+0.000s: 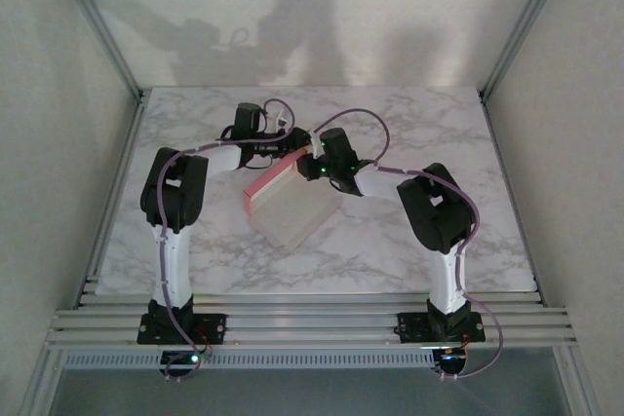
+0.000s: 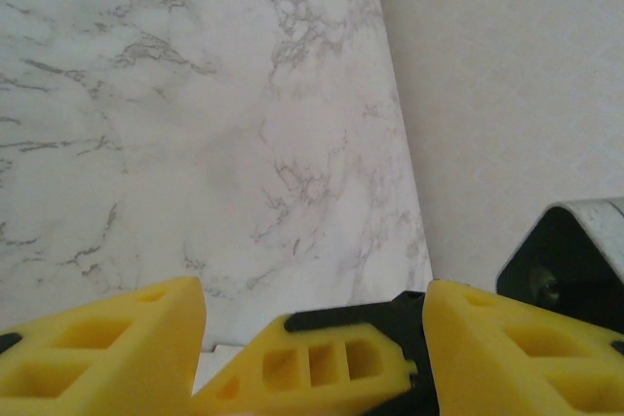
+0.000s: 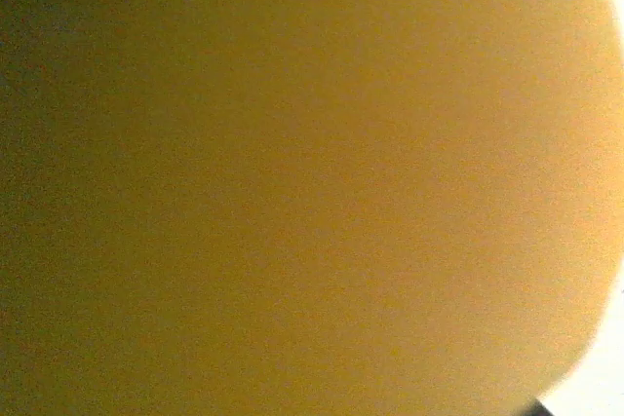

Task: Fold the paper box

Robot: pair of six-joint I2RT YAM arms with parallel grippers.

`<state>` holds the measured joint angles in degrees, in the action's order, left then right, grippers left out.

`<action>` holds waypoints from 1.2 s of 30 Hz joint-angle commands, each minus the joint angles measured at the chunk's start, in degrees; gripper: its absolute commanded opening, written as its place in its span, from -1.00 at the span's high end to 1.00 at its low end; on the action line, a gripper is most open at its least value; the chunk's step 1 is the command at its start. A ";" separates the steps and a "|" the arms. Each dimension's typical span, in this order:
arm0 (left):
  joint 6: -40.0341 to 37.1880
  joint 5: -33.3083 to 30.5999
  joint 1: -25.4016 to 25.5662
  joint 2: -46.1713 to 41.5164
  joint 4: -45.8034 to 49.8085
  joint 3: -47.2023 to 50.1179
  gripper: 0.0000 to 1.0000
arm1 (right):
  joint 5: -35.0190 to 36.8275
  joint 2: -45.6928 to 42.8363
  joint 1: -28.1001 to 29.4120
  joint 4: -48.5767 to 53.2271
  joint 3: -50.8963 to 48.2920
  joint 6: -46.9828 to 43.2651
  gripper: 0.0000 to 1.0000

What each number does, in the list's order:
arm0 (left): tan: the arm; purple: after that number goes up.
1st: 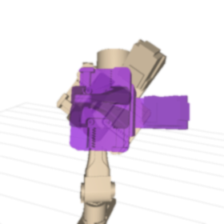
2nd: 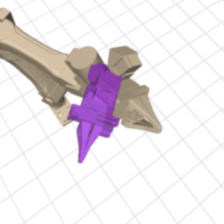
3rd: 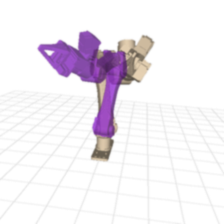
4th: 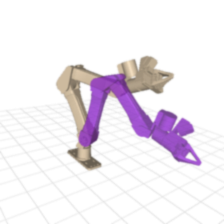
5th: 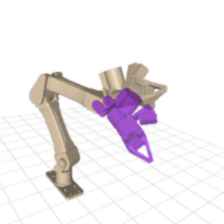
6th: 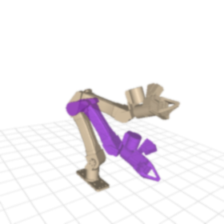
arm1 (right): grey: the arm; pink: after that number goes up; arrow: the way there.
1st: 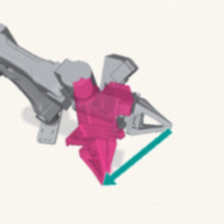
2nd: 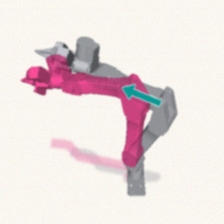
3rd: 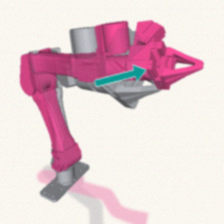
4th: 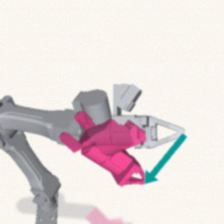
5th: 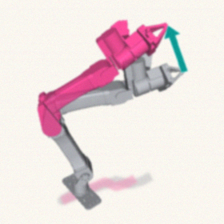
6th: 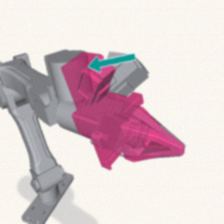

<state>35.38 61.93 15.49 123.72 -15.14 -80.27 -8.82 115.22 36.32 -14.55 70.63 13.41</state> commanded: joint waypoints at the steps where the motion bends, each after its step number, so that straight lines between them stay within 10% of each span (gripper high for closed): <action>1: -0.10 3.70 0.31 1.52 4.33 -0.49 -0.21 | 6.01 0.79 -0.83 -2.12 2.93 0.10 0.66; 11: -2.84 4.78 0.29 2.61 8.91 -2.95 -0.21 | -2.97 2.23 -2.13 0.31 5.84 -1.63 0.17; 36: -4.95 9.15 0.29 6.44 14.52 -8.79 -0.19 | -11.91 7.73 -3.22 5.98 14.41 -1.37 0.17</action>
<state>33.65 65.47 13.76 127.68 -4.93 -88.53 -20.84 121.27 33.21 -6.28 81.54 11.16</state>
